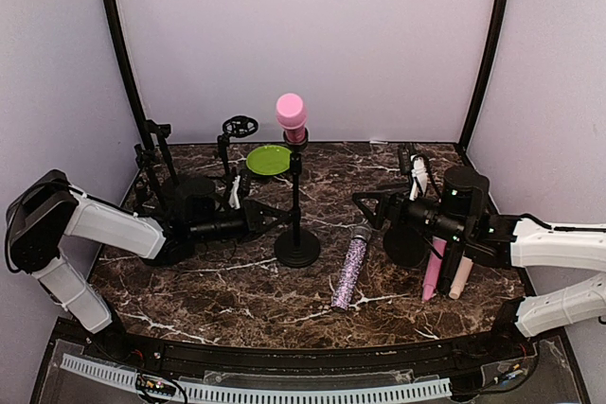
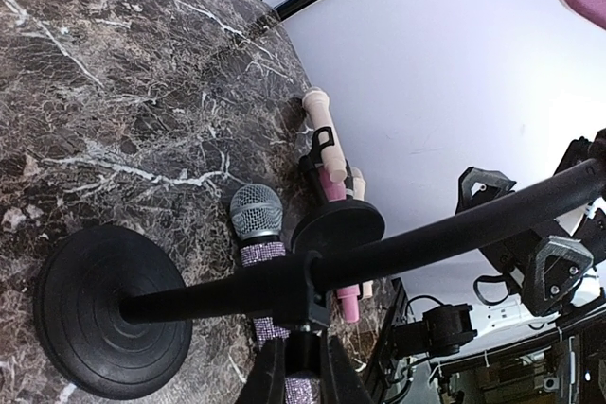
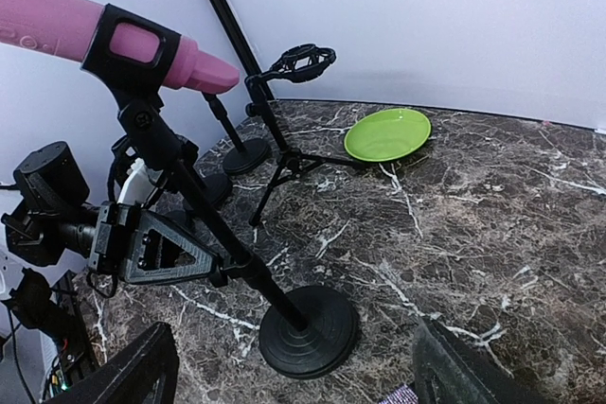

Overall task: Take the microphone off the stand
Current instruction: Unscrew the knob on the microphone stand.

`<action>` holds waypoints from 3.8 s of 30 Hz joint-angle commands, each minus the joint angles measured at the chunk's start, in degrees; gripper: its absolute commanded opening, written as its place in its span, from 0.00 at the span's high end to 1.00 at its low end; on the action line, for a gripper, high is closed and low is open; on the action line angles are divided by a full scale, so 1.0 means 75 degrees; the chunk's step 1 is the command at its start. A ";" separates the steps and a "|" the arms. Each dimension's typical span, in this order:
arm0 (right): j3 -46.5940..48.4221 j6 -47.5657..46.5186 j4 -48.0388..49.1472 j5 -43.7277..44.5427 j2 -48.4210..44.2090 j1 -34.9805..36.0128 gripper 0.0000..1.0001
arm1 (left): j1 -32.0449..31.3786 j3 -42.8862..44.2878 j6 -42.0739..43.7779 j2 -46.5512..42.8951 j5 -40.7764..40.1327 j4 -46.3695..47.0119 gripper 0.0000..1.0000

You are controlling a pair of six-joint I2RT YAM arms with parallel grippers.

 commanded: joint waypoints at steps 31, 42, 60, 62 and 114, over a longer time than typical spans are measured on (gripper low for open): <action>0.0236 0.0036 0.0202 0.0078 0.0051 0.0059 0.14 | -0.0547 0.0544 0.5120 -0.1416 -0.2593 -0.2930 0.52; 0.0196 0.0025 0.0150 0.0140 0.0000 0.0054 0.13 | -0.1963 0.0751 0.7802 -0.1115 -0.5702 -0.2903 0.44; 0.0250 -0.0013 0.0097 0.0196 0.0058 0.0054 0.13 | -0.2165 0.1250 0.9964 -0.0473 -0.5530 -0.2570 0.37; 0.0268 -0.0011 0.0089 0.0187 0.0077 0.0060 0.13 | -0.2165 0.1289 1.0031 -0.0416 -0.5460 -0.2587 0.37; 0.0287 0.0015 0.0106 0.0064 0.0099 0.0053 0.13 | -0.0780 0.0673 0.5559 -0.0602 -0.1583 -0.2592 0.79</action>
